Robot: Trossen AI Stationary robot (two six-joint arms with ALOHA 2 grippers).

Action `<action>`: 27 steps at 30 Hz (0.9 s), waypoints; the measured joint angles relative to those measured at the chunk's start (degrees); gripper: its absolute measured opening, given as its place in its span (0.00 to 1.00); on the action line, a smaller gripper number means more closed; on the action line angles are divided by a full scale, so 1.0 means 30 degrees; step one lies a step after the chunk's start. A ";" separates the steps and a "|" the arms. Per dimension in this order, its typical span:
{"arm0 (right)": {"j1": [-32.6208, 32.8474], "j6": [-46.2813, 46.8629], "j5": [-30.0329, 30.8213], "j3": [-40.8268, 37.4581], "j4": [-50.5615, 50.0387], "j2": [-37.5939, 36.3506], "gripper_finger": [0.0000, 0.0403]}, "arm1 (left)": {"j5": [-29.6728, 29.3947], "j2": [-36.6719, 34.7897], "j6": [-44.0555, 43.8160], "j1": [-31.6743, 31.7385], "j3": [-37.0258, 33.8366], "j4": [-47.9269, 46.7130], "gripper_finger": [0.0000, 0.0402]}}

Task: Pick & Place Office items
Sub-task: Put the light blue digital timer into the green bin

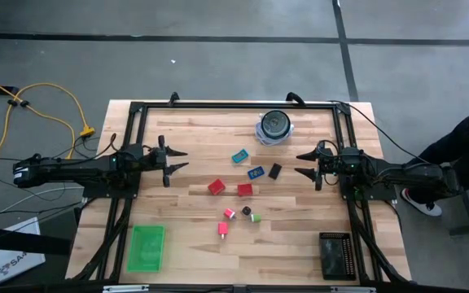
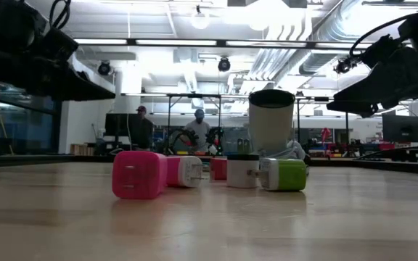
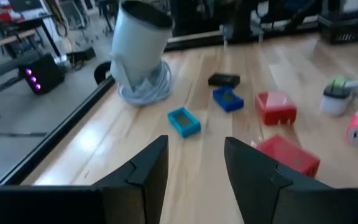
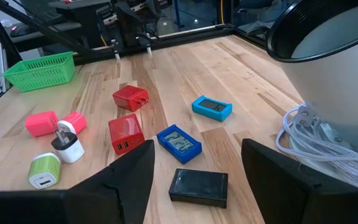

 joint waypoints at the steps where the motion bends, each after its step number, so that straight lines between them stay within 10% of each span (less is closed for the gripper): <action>1: 0.0000 0.0000 0.0000 -0.0002 0.0000 -0.0006 0.57 | 0.0000 0.0004 -0.0227 -0.0049 -0.0003 0.0307 0.37; 27: 0.0000 0.0000 0.0000 -0.0004 0.0000 0.0000 0.57 | -0.3532 0.2492 -0.2226 -0.0629 0.2189 0.0619 0.37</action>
